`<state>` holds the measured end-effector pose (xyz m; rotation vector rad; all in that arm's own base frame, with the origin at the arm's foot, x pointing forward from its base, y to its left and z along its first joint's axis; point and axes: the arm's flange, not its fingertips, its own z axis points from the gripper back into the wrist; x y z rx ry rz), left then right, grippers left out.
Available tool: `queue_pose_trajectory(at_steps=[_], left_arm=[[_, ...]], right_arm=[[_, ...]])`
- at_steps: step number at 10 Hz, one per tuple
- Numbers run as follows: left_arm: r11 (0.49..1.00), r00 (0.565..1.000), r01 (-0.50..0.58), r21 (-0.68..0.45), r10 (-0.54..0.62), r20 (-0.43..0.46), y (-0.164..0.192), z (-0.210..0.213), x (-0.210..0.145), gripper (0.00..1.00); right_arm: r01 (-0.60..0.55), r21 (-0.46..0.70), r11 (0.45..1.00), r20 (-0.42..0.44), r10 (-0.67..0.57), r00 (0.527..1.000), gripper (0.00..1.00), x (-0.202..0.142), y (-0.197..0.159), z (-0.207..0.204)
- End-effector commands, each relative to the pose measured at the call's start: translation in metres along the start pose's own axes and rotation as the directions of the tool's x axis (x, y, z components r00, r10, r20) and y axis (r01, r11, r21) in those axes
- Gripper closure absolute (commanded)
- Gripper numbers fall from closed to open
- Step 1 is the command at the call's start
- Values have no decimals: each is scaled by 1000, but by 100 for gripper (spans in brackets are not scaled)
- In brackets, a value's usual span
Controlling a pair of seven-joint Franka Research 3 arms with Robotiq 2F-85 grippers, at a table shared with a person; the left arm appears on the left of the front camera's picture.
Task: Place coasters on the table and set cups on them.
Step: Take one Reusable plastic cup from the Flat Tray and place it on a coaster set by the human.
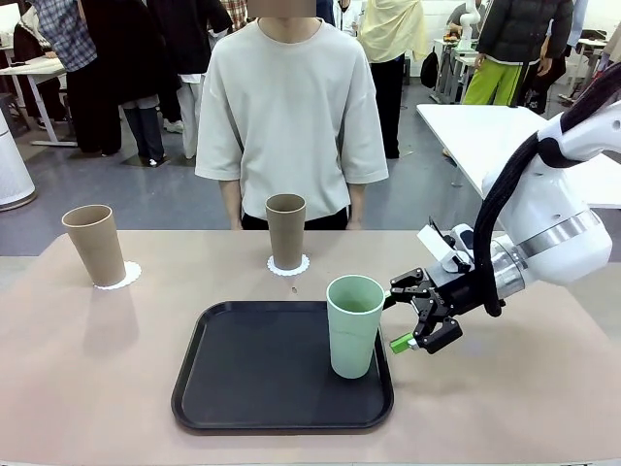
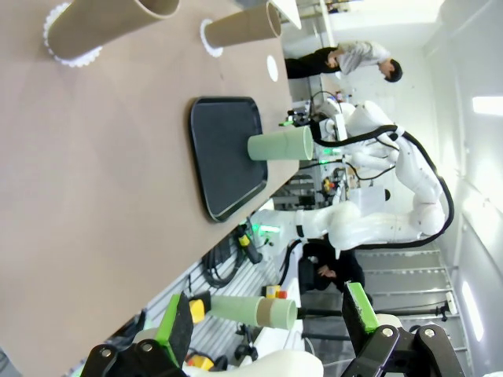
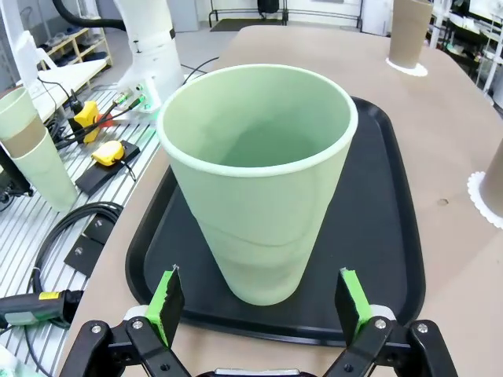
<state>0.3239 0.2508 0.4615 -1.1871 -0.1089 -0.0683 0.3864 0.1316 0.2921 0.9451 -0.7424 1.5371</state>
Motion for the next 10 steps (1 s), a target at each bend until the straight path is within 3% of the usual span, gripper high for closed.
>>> queue_pose_trajectory(at_steps=[1,10], left_arm=[[1000,1000,-15,-4,15,7,-4,0,0,0],[1000,1000,-15,-4,15,7,-4,0,0,0]], right_arm=[[16,-25,1000,15,-16,1000,0,-3,-10,-9],[57,5,998,5,-57,998,0,-9,-21,-45]])
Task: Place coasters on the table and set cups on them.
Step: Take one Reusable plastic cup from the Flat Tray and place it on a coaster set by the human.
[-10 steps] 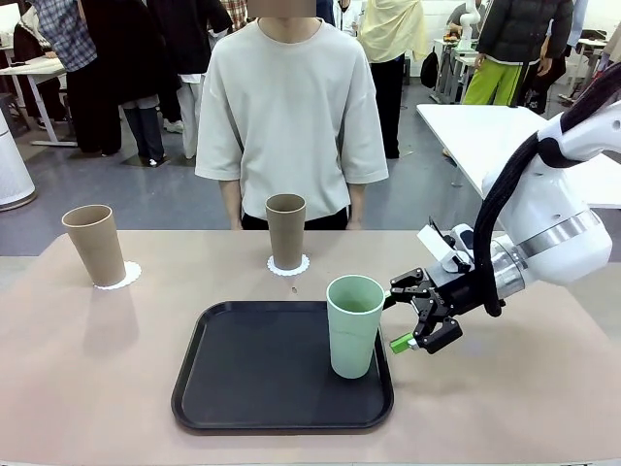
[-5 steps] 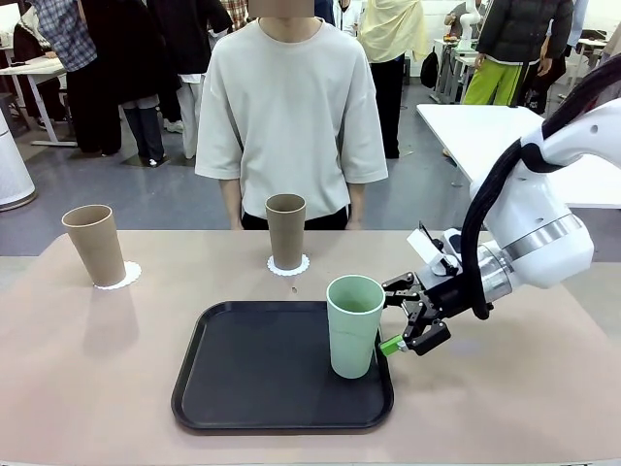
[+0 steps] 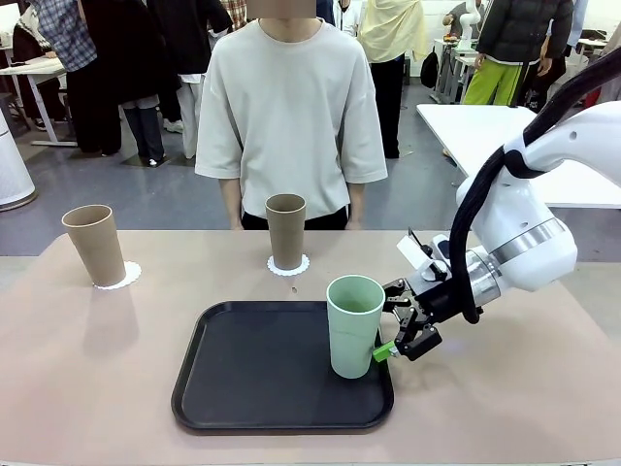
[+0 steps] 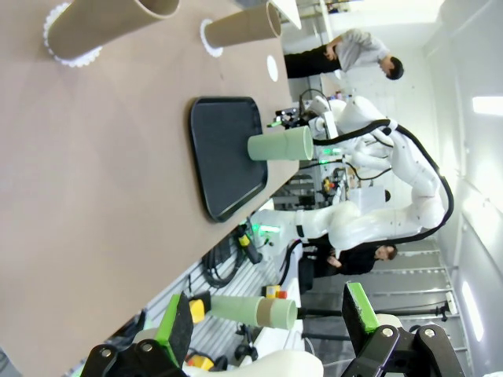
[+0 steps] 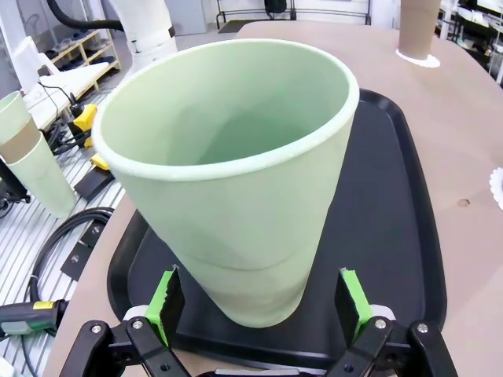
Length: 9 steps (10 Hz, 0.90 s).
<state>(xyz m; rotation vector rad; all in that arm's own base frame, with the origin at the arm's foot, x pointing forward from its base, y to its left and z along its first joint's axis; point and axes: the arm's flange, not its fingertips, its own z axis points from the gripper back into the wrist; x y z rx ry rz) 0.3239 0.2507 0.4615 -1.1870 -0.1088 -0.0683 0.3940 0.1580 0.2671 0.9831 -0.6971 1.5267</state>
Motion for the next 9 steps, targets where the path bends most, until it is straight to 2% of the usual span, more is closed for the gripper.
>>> queue_pose_trajectory(at_steps=[1,9], left_arm=[[1000,1000,-15,-4,15,7,-4,0,0,0],[1000,1000,-15,-4,15,7,-4,0,0,0]], right_arm=[[36,-32,999,8,-35,999,0,1,-11,-16],[37,37,999,6,-37,999,0,12,-16,-38]])
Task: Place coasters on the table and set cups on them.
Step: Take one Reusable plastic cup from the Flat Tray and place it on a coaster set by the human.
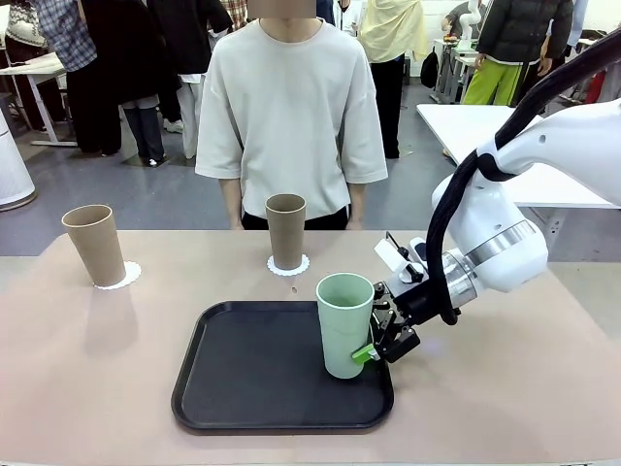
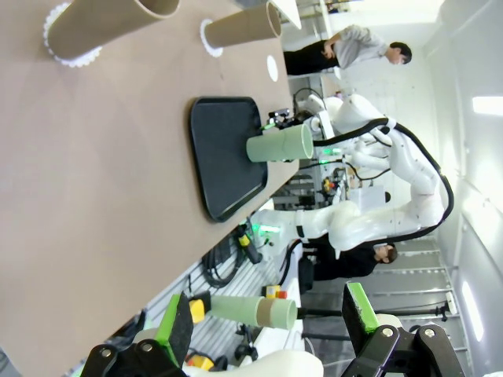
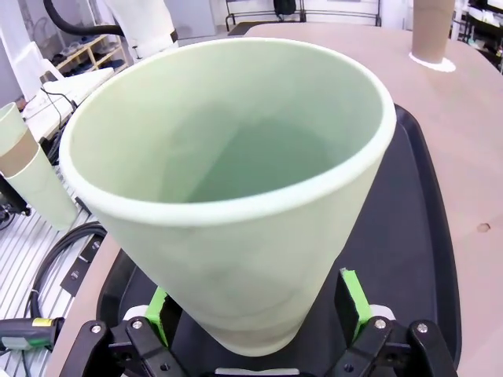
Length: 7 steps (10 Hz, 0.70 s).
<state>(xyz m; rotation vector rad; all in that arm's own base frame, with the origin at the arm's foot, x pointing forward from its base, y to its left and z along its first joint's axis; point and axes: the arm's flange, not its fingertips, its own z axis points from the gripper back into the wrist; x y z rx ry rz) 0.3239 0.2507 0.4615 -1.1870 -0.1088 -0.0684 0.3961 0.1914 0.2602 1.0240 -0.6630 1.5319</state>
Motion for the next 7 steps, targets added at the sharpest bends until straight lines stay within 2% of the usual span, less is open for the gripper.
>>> queue_pose_trajectory(at_steps=[1,3,4,5,6,7], left_arm=[[1000,1000,-15,-4,16,7,-4,0,0,0],[1000,1000,-15,-4,16,7,-4,0,0,0],[1000,1000,-15,-4,16,7,-4,0,0,0],[1000,1000,-15,-4,16,7,-4,0,0,0],[1000,1000,-15,-4,16,7,-4,0,0,0],[1000,1000,-15,-4,16,7,-4,0,0,0]], right_arm=[[22,0,1000,-1,-22,1000,0,3,-8,-8],[22,26,999,0,-22,1000,0,4,-8,-11],[-7,52,999,-4,7,1000,58,3,-7,-11],[-8,60,998,-4,9,1000,59,3,-7,-11],[-16,66,998,-5,16,1000,100,2,-7,-11],[-22,66,998,-1,22,1000,100,1,-7,-10]])
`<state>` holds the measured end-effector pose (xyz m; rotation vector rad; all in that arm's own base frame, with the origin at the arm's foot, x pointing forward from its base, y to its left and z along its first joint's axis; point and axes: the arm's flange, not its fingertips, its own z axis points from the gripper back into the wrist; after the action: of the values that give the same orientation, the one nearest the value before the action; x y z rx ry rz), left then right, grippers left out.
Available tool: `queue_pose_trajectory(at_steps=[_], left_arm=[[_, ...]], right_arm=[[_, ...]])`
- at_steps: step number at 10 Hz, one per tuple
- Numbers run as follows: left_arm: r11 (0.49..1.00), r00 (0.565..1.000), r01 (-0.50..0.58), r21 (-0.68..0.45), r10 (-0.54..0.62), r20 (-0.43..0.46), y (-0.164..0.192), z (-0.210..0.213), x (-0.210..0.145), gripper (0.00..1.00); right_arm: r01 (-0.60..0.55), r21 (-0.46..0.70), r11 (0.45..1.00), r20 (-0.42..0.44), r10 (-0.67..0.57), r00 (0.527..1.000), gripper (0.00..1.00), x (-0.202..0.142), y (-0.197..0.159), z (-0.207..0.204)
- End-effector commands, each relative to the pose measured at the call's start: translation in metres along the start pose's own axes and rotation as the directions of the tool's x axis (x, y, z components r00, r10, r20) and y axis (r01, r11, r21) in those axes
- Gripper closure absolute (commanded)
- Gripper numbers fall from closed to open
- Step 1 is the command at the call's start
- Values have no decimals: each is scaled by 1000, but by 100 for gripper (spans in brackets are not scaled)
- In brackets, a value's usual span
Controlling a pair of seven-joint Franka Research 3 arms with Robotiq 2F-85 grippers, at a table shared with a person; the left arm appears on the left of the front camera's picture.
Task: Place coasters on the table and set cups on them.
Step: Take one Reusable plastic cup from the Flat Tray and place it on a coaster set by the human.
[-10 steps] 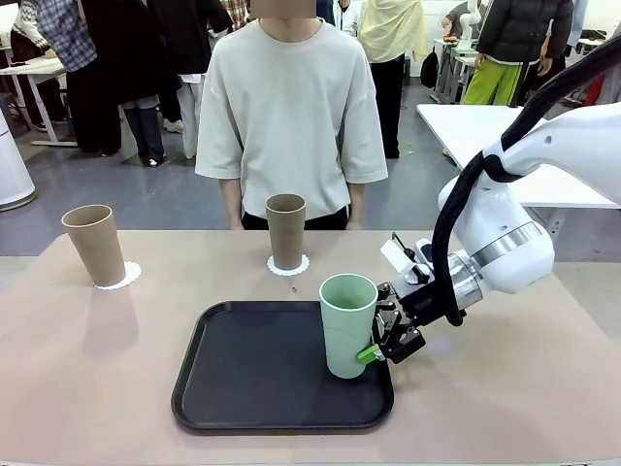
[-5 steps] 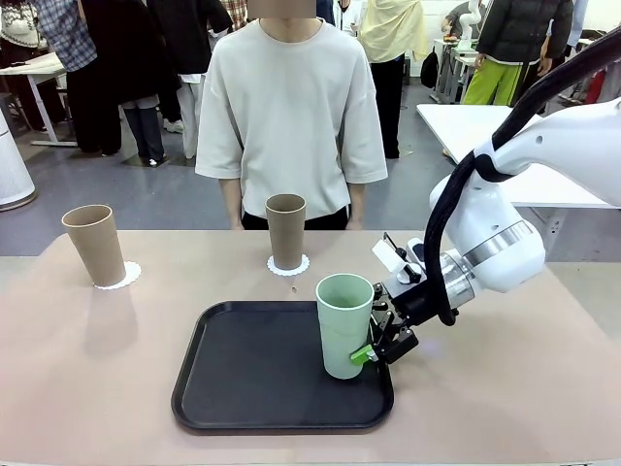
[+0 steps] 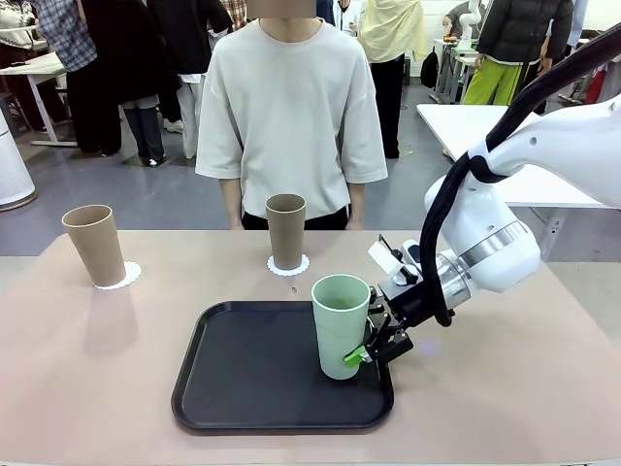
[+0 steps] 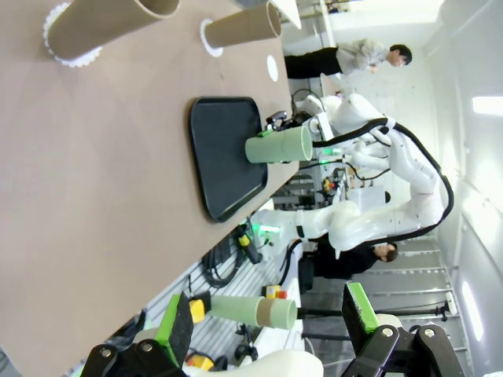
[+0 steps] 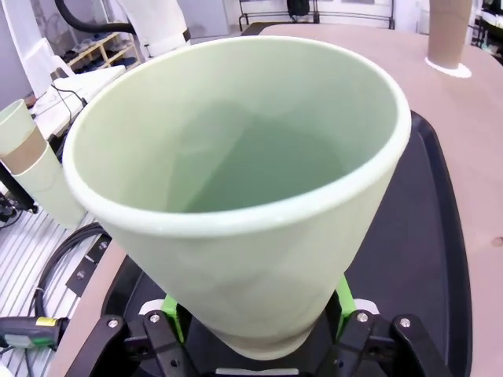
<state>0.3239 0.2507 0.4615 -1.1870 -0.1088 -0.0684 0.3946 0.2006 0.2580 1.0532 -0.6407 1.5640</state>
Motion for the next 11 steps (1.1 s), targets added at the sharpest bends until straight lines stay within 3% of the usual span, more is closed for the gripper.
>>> queue_pose_trajectory(at_steps=[1,2,4,8,10,11], left_arm=[[1000,1000,-15,-4,16,7,-4,0,0,0],[1000,1000,-15,-4,16,7,-4,0,0,0],[1000,1000,-15,-4,16,7,-4,0,0,0],[1000,1000,-15,-4,16,7,-4,0,0,0],[1000,1000,-15,-4,16,7,-4,0,0,0],[1000,1000,-15,-4,16,7,-4,0,0,0]], right_arm=[[-6,21,1000,-7,6,1000,100,0,-4,2],[25,-3,1000,-2,-25,1000,78,4,0,10],[39,-38,999,20,-38,999,78,42,18,38],[-4,-129,992,-19,2,1000,78,158,61,95],[64,-128,990,-24,-67,997,78,179,66,104],[-25,-145,989,-10,24,1000,78,172,62,98]])
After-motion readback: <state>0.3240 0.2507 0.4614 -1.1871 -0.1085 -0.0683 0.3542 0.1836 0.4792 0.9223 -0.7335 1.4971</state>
